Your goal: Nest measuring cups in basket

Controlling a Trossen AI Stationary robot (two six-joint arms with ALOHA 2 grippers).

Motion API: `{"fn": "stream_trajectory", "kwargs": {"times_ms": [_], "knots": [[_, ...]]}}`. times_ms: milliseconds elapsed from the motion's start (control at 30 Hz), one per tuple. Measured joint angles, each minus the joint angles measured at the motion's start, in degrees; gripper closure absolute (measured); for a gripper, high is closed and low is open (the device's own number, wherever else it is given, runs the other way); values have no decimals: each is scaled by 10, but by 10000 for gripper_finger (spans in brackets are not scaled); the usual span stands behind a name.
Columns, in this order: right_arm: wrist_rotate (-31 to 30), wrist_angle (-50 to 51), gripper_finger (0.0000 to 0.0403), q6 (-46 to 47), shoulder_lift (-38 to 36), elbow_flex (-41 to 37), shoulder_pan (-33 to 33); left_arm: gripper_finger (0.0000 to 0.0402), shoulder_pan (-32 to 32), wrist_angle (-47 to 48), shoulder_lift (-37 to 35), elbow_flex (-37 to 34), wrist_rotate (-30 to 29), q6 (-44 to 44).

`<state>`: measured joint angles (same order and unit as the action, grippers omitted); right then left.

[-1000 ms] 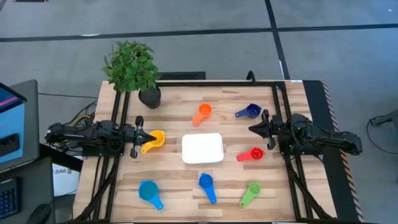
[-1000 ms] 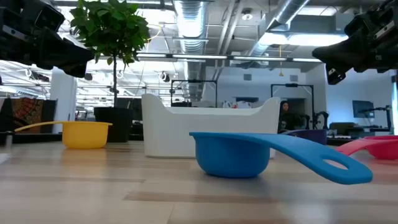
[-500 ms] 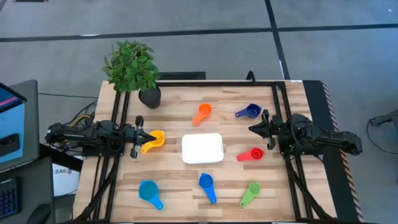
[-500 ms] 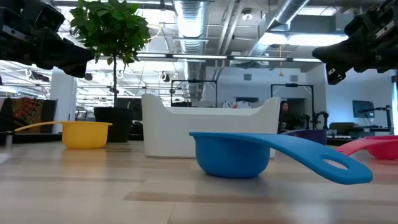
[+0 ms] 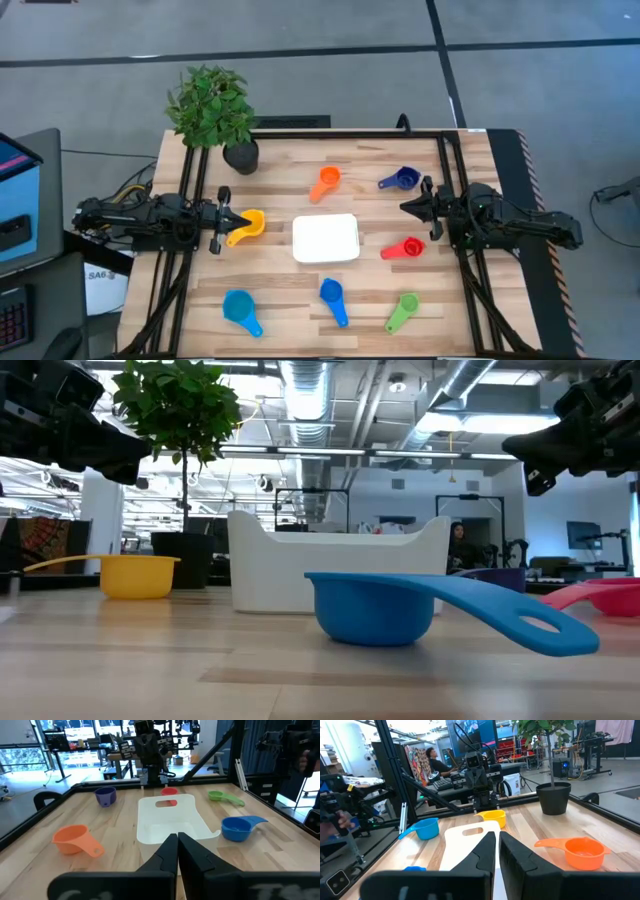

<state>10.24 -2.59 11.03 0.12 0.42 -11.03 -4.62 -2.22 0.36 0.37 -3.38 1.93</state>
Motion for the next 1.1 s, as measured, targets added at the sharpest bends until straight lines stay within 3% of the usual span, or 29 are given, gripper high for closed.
{"fn": "stream_trajectory", "kwargs": {"times_ms": [133,233,433,600,933,1100], "knots": [[0,-9,353,8,0,0,0,401,0,-1,0,0,-5,1],[0,-34,353,111,0,0,0,401,0,-5,0,0,-25,7],[-174,-19,353,232,3,0,-5,401,0,-4,0,0,-29,-91],[-193,-10,353,212,18,0,-12,401,0,-5,0,0,-41,-90],[-227,-15,331,223,87,6,-36,394,16,-29,32,0,-240,-44],[-340,-79,303,184,127,8,-75,361,41,-79,66,0,-286,-56]]}}
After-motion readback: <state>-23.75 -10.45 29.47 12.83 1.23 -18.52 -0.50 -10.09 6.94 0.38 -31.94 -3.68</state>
